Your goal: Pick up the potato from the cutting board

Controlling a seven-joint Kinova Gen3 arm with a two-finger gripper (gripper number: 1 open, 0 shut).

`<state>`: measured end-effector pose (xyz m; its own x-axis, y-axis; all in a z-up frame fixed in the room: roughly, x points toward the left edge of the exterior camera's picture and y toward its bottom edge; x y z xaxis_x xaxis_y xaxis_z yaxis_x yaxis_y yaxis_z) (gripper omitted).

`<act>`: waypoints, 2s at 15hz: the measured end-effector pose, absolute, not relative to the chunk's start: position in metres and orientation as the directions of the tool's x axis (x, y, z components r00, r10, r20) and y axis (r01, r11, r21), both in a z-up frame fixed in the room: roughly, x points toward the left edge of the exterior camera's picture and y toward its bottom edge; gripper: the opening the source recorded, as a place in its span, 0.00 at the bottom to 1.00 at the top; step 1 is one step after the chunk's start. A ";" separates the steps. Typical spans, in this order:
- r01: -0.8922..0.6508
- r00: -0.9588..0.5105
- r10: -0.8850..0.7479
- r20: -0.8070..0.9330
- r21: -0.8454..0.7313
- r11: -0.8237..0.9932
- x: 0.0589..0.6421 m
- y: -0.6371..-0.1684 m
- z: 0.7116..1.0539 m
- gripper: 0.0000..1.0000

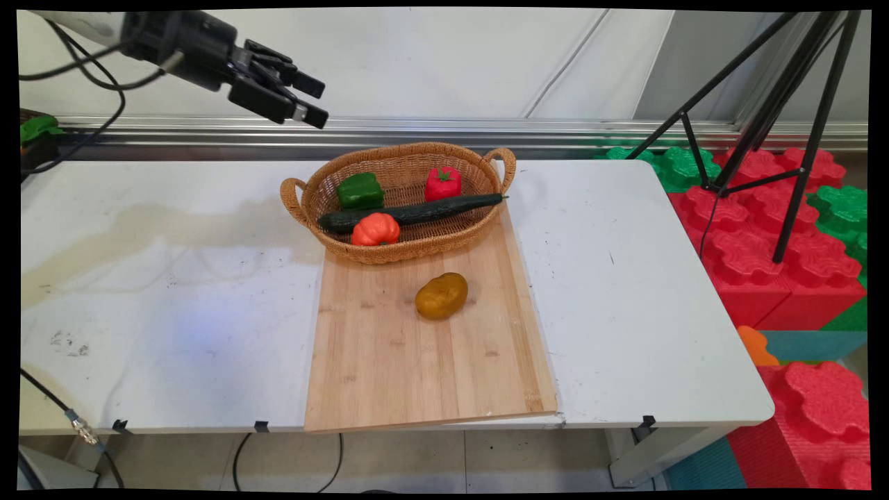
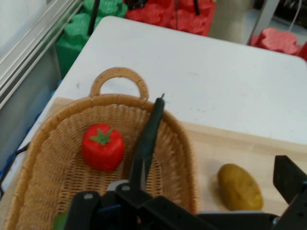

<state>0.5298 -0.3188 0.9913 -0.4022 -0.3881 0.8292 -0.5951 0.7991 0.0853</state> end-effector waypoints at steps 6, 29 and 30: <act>-0.570 -0.372 -0.380 0.847 0.115 0.814 0.526 -0.299 1.010 1.00; -0.499 -0.606 -0.406 0.684 0.070 0.864 0.388 -0.296 0.900 1.00; -0.500 -0.610 -0.409 0.678 0.070 0.863 0.384 -0.296 0.895 1.00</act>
